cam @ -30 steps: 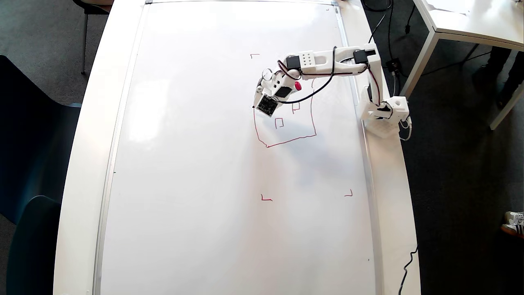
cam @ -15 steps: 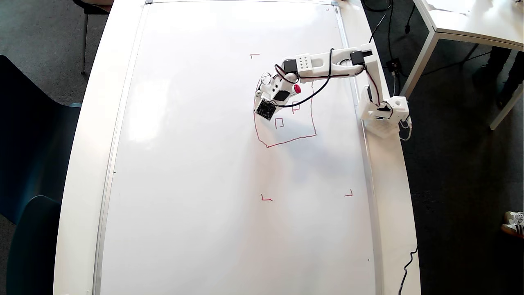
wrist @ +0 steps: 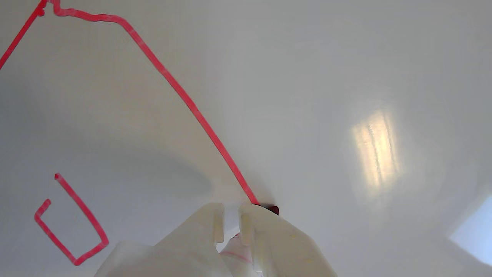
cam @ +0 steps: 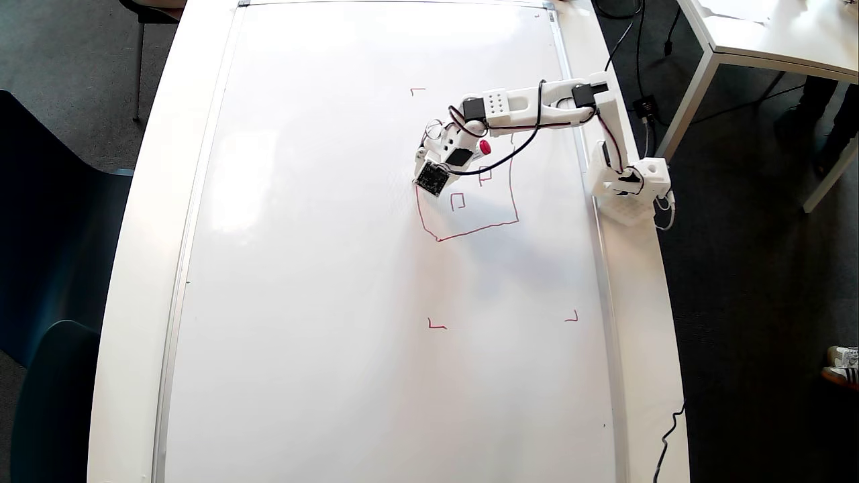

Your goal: Draw on a whiteboard a robot head using a pen attached to the gripper

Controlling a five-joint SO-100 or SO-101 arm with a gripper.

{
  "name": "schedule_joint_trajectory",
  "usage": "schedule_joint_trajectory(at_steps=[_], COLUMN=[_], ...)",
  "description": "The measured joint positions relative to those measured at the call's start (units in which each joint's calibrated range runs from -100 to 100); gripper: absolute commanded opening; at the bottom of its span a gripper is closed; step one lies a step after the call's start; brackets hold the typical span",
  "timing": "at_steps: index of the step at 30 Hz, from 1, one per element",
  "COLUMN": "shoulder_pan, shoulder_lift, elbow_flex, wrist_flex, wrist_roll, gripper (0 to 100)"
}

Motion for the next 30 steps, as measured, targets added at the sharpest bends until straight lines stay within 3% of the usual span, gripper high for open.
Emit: schedule_joint_trajectory(at_steps=[12,30], shoulder_pan=[0.0,-1.5], shoulder_lift=[6.5,6.6], elbow_flex=[-8.1,-8.2], wrist_flex=[-4.1,-3.8], wrist_roll=[0.0,0.0], gripper=[1,1])
